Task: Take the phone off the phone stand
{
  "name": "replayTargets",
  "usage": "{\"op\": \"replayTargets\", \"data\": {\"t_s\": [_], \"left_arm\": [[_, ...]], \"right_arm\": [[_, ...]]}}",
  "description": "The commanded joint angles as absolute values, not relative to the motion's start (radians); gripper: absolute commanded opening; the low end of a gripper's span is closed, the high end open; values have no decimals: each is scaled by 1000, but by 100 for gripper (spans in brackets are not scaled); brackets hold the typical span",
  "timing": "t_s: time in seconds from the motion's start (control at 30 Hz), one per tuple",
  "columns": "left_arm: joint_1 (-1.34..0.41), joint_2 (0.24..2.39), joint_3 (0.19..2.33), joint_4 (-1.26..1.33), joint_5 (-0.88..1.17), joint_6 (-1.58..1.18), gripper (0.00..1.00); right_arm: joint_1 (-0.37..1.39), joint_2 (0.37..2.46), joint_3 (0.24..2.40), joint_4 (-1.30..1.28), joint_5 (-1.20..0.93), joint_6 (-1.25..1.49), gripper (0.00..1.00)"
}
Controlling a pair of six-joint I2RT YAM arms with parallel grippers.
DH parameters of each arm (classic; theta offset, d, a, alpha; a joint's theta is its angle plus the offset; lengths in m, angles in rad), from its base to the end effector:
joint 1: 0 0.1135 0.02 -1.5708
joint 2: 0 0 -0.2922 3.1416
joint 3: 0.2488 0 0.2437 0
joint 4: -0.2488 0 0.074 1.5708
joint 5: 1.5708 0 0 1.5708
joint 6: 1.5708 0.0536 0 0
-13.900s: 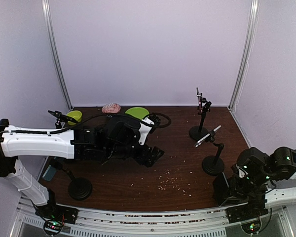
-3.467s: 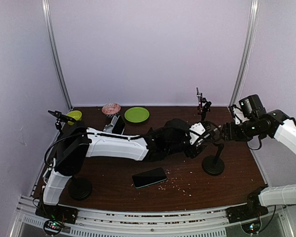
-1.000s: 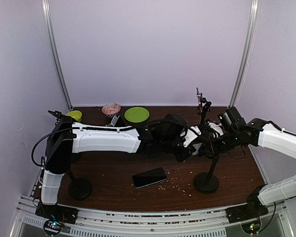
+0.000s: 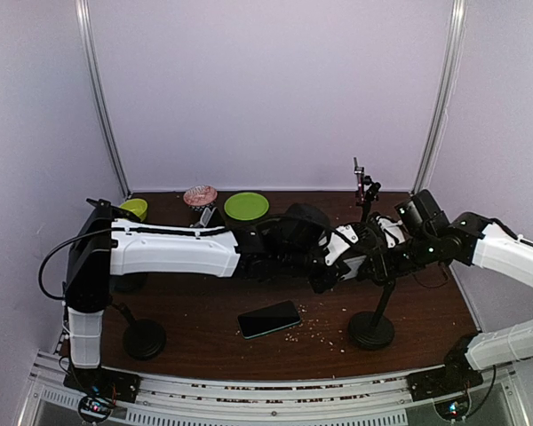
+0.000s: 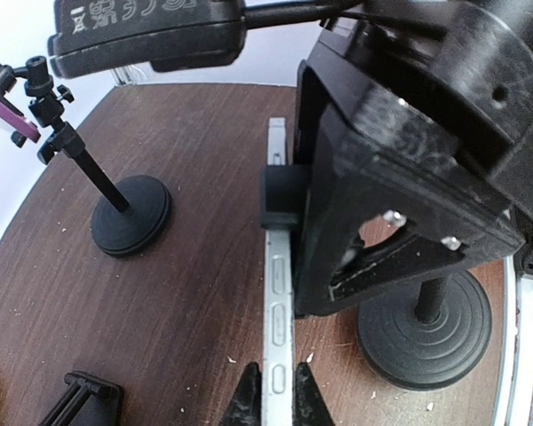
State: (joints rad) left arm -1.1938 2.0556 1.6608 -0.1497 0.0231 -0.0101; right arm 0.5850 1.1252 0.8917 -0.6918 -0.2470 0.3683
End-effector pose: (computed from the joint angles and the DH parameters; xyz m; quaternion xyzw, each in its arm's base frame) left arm 0.1853 -0.4713 0.2705 0.4907 0.7198 -0.2863 0.3989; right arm 0.1708 0.1288 0.2803 -0.1406 0.9314 0.2482 0.2261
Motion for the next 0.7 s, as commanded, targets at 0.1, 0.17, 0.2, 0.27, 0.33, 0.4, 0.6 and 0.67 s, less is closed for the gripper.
{"op": "replayTargets", "data": {"t_s": [0.1,0.17,0.2,0.27,0.33,0.4,0.6,0.67], "left_arm": [[-1218,1929,1624,-16,62,-11,0],[-1218,1913,1601,-6,54,-12,0],[-1218,1907,1591,-1,50,-12,0],[-1218,1895,1572,3,43,-13,0],[-1218,1884,1554,7,39,-14,0],[-1218,1873,1540,9,35,-15,0],[-1218,1838,1497,15,27,-15,0],[-1218,1828,1487,18,25,-14,0]], "right_arm": [[566,1108,944,-714,-117,407,0],[567,1109,948,-717,-119,405,0],[566,1110,951,-719,-120,404,0],[567,1111,953,-722,-118,398,0],[566,1111,956,-724,-113,395,0],[566,1111,960,-726,-106,393,0],[566,1111,980,-743,-72,389,0],[566,1109,986,-746,-64,388,0]]}}
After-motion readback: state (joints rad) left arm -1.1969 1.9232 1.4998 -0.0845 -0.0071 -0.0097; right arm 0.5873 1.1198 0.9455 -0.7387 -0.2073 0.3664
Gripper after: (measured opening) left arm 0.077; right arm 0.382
